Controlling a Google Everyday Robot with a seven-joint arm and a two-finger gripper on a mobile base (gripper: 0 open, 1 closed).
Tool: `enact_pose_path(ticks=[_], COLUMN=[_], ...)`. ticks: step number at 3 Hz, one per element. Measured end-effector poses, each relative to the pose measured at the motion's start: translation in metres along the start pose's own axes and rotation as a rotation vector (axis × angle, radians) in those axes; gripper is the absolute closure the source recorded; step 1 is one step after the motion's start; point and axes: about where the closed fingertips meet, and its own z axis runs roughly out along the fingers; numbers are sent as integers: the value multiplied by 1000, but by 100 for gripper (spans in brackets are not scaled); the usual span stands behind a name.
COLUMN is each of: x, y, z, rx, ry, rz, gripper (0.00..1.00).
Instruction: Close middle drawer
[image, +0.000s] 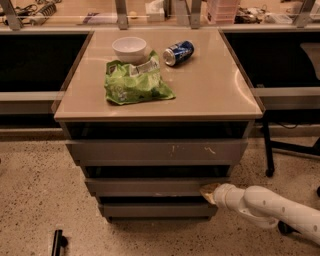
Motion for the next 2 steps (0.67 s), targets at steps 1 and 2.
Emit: enact_pose_path(ticks=[1,2], x=[-1,32], y=[-6,10], z=[-3,-23], rx=[29,-29], ry=[-6,33], rz=[9,106], gripper=[100,100])
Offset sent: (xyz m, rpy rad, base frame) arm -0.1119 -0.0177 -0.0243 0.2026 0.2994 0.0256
